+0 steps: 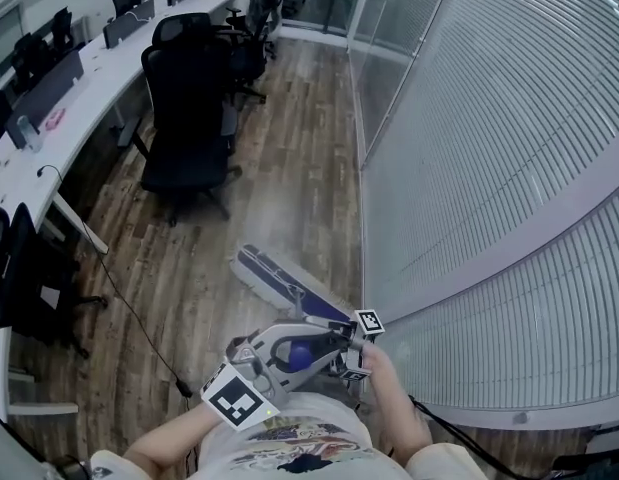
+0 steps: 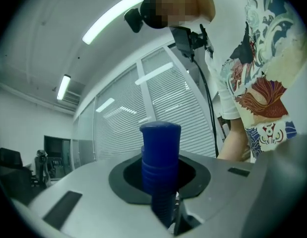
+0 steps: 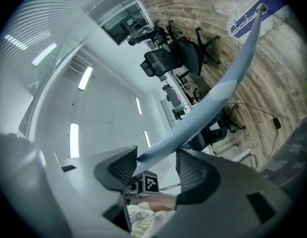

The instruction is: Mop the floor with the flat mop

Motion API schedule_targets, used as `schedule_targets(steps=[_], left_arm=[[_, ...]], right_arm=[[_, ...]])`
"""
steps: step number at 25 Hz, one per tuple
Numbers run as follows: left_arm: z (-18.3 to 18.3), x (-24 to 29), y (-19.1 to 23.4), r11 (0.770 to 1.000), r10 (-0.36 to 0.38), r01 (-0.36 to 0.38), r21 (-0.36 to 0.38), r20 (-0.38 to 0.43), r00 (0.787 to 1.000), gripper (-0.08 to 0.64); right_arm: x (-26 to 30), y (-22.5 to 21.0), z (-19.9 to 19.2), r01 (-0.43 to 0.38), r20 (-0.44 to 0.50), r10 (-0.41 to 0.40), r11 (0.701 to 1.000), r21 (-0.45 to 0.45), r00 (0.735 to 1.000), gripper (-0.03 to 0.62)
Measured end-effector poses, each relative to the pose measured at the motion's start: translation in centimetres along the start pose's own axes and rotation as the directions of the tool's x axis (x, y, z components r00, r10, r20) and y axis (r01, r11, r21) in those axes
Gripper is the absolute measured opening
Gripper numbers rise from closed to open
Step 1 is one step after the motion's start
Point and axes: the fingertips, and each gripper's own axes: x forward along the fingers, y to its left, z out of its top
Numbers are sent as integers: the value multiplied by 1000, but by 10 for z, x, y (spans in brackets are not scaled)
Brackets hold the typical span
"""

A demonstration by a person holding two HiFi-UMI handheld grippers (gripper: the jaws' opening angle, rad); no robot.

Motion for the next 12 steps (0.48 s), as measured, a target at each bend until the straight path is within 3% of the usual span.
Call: schedule_targets(steps=[2, 4, 6, 9, 12], left_arm=[[1, -2, 8, 1000, 8, -8, 6, 3, 1000, 75], [-1, -6, 22, 1000, 25, -25, -5, -13, 1000, 74], [-2, -11, 33, 999, 24, -24, -31, -21, 1000, 74], [-4, -9, 33, 999, -1, 0, -41, -15, 1000, 74], [-1, -5, 24, 1000, -18, 18, -21, 3, 1000, 75]], right_arm=[[-2, -2, 1, -12, 40, 15, 998, -60, 999, 225], [-16, -22, 7, 74, 92, -63, 990, -123, 994, 238], [-35, -40, 22, 115, 200, -93, 988, -101, 975, 239], [-45, -50, 55, 21, 370, -10, 999, -27, 929, 239], [-32, -58, 66, -7, 384, 20, 999, -35, 923, 258]])
